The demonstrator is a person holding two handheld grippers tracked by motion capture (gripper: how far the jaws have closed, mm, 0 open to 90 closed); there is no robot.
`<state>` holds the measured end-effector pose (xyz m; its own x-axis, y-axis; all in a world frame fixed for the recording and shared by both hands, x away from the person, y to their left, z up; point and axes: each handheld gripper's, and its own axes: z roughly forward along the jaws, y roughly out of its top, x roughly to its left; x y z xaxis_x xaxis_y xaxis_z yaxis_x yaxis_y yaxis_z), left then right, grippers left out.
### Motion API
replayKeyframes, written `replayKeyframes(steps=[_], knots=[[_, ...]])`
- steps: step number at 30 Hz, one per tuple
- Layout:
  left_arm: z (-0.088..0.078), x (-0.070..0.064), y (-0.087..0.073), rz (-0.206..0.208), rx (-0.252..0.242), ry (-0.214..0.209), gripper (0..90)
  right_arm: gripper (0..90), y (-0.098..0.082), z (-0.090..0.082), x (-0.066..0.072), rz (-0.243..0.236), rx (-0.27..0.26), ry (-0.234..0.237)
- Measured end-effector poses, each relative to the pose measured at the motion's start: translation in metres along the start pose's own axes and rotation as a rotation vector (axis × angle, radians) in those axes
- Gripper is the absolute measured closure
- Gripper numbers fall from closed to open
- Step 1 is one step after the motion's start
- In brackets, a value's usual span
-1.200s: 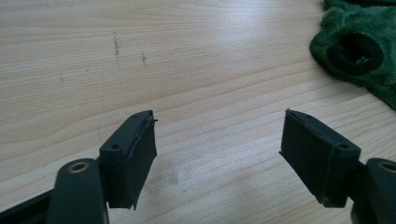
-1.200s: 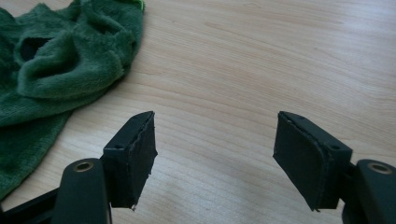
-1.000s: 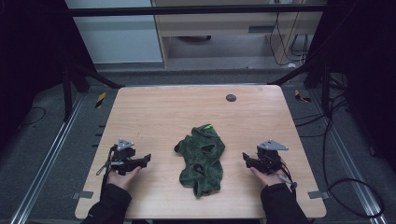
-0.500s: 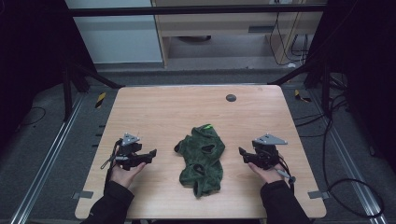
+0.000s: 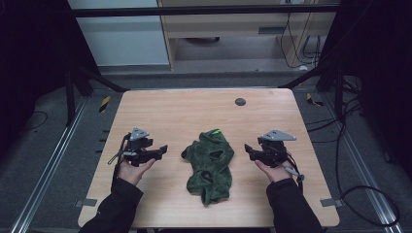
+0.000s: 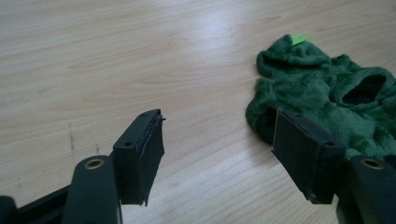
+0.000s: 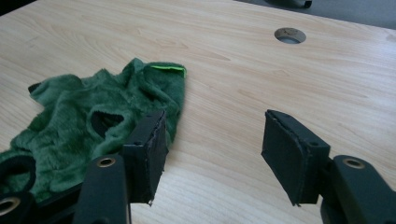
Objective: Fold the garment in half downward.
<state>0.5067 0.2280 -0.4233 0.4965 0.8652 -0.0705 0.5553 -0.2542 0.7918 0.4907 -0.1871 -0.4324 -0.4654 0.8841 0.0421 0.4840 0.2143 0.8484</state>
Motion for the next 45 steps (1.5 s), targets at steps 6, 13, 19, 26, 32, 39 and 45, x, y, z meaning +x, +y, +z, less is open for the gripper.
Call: replayKeyframes(steps=[6, 13, 19, 26, 32, 39, 45], knots=[[0.008, -0.005, 0.011, 0.022, 0.006, -0.010, 33.5, 42.7, 0.010, 0.008, 0.005, -0.002, 0.010, 0.009], [0.022, -0.011, 0.021, 0.024, 0.010, -0.024, 34.4, 44.3, 0.020, 0.022, 0.009, -0.006, 0.032, 0.018], [0.031, -0.016, 0.031, 0.042, 0.018, -0.036, 35.0, 45.6, 0.026, 0.035, 0.012, 0.003, 0.042, 0.030], [0.042, -0.019, 0.039, 0.045, 0.017, -0.059, 35.7, 47.1, 0.027, 0.049, 0.016, -0.001, 0.061, 0.034], [0.051, -0.018, 0.041, 0.053, 0.024, -0.062, 36.3, 48.5, 0.030, 0.058, 0.016, 0.006, 0.063, 0.032], [0.063, -0.018, 0.043, 0.050, 0.043, -0.058, 37.0, 49.0, 0.027, 0.069, 0.015, 0.014, 0.088, 0.033], [0.074, -0.026, 0.047, 0.074, 0.052, -0.056, 37.5, 50.3, 0.025, 0.078, 0.013, 0.022, 0.097, 0.031]])
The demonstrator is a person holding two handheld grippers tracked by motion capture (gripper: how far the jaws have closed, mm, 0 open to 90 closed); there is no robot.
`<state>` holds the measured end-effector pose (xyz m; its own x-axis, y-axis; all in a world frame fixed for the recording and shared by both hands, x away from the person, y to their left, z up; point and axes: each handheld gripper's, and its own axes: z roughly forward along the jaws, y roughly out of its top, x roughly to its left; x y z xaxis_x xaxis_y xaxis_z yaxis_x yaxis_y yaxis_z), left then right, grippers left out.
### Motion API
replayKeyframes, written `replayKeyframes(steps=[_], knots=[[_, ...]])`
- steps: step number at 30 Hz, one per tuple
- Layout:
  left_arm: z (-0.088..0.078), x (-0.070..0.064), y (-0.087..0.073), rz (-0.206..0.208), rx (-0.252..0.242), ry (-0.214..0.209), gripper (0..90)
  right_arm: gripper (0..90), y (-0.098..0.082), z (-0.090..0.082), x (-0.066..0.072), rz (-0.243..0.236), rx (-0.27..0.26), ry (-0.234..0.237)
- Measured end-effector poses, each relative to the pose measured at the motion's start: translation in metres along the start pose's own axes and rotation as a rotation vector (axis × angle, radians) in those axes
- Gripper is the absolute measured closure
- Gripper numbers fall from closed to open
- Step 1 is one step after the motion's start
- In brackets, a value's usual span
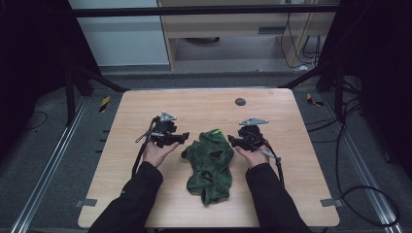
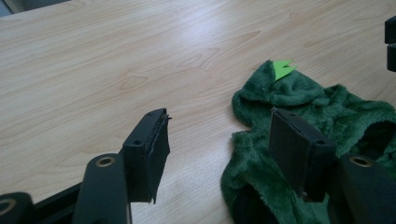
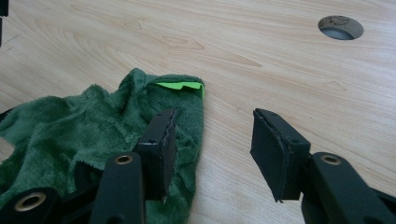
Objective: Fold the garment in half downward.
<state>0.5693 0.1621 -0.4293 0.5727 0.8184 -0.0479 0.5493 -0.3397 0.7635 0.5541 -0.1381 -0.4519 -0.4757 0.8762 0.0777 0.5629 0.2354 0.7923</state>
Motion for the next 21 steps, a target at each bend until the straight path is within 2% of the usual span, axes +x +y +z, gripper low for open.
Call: replayKeyframes(steps=[13, 21], knots=[[0.028, -0.008, -0.004, 0.025, 0.065, -0.022, 42.1, 53.9, -0.006, 0.015, -0.002, 0.001, 0.046, 0.007], [0.044, -0.012, -0.009, 0.038, 0.104, -0.024, 44.7, 56.3, -0.010, 0.025, 0.001, -0.012, 0.083, 0.030]])
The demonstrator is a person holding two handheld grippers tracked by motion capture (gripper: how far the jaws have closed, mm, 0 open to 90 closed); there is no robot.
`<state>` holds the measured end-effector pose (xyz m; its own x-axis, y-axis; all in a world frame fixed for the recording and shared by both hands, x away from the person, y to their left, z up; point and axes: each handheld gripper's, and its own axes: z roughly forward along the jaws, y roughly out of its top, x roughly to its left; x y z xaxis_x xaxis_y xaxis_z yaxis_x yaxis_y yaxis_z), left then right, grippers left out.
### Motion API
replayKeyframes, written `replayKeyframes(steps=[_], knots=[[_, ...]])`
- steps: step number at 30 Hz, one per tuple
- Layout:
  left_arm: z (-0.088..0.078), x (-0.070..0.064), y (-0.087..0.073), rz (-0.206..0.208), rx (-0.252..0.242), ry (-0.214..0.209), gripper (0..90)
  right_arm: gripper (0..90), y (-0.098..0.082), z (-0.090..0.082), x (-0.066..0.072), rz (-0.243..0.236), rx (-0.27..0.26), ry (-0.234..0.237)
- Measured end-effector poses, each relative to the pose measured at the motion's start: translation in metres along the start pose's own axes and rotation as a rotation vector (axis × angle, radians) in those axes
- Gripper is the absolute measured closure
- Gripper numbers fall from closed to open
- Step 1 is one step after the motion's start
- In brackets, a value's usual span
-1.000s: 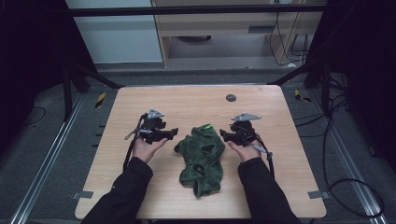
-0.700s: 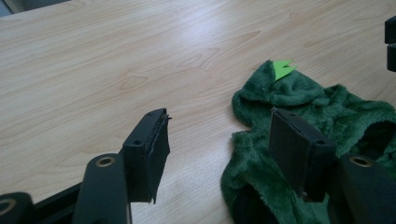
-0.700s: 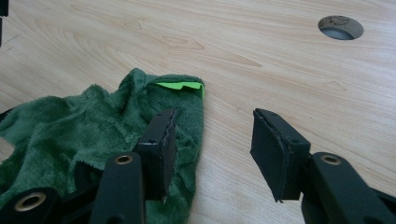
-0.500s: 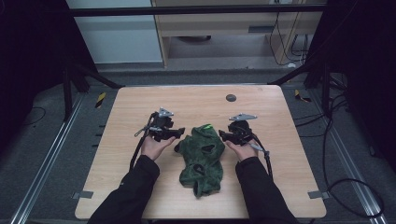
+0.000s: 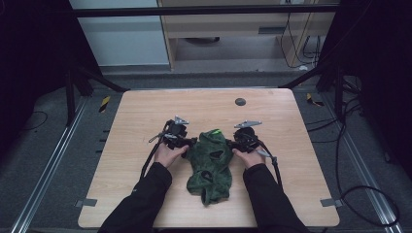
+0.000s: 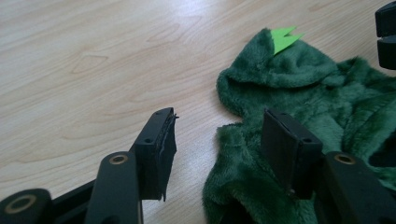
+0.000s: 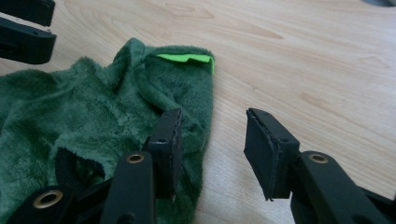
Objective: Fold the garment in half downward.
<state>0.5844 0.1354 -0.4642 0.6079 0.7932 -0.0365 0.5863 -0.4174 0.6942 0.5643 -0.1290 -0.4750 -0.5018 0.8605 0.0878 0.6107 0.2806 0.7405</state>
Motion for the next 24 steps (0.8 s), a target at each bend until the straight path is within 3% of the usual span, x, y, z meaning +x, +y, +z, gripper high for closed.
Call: replayKeyframes(steps=[10, 24], knots=[[0.017, 0.000, -0.008, -0.022, 0.038, -0.025, 50.1, 60.8, -0.005, 0.009, 0.002, -0.007, 0.051, 0.018], [0.022, -0.006, -0.011, 0.000, 0.064, -0.033, 69.4, 71.2, -0.009, 0.017, 0.005, -0.019, 0.089, 0.041]])
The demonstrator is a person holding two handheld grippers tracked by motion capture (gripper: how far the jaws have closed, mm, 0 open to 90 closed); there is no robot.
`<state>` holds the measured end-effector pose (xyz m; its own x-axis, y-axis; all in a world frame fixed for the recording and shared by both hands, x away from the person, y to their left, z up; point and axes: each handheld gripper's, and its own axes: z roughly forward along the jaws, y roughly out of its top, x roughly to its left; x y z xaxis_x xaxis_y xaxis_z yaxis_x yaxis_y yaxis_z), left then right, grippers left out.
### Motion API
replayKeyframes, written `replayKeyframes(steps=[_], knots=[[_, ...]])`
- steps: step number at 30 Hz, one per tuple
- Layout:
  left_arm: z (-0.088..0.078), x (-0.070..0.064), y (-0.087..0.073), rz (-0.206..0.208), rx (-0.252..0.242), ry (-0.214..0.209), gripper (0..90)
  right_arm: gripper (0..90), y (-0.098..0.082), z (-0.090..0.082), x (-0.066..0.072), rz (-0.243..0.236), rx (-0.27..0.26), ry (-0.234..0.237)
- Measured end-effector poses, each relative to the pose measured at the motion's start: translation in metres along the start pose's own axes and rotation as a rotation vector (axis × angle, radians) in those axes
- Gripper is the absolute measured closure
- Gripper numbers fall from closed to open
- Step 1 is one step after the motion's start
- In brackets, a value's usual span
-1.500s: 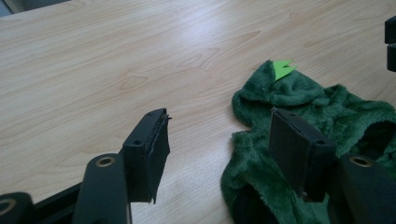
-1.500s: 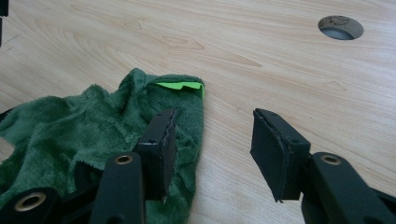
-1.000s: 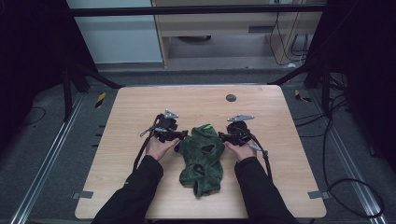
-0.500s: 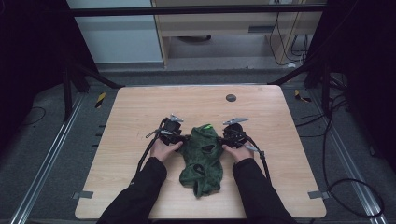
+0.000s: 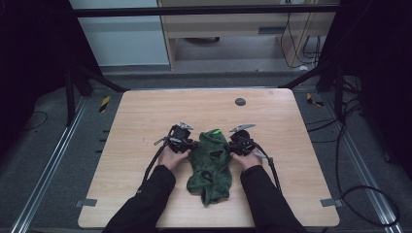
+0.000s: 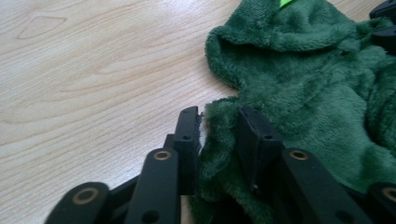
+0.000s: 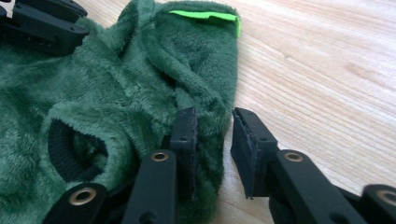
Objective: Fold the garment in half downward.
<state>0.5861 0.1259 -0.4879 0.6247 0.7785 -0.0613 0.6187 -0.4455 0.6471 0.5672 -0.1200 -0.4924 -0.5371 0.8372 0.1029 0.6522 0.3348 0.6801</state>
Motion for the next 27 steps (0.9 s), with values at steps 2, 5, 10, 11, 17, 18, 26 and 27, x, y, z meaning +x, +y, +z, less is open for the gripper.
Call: replayKeyframes(steps=[2, 5, 10, 11, 17, 18, 26, 27], knots=[[0.000, -0.001, 0.000, 0.009, 0.007, 0.004, 72.1, 73.9, 0.000, 0.000, 0.001, 0.009, 0.008, 0.004], [0.000, -0.003, 0.001, 0.012, 0.013, 0.008, 75.6, 76.4, 0.000, 0.001, 0.002, 0.009, 0.009, 0.009], [0.000, -0.005, 0.003, 0.021, 0.024, 0.019, 82.8, 84.5, 0.000, 0.001, 0.003, 0.009, 0.011, 0.016], [-0.001, -0.005, 0.003, 0.020, 0.023, 0.016, 83.3, 85.4, 0.000, 0.000, 0.003, 0.008, 0.010, 0.015], [-0.003, -0.005, 0.004, 0.025, 0.016, 0.014, 85.2, 87.4, 0.003, -0.004, 0.003, -0.004, -0.016, 0.008], [-0.005, -0.005, 0.004, 0.025, 0.011, 0.018, 85.2, 87.4, 0.003, -0.004, 0.003, -0.004, -0.016, 0.008], [-0.029, -0.009, 0.013, 0.039, -0.050, 0.017, 85.9, 87.6, 0.014, -0.029, 0.005, -0.030, -0.093, 0.017], [-0.029, -0.009, 0.013, 0.039, -0.050, 0.017, 85.9, 87.6, 0.015, -0.031, 0.005, -0.034, -0.098, 0.021]])
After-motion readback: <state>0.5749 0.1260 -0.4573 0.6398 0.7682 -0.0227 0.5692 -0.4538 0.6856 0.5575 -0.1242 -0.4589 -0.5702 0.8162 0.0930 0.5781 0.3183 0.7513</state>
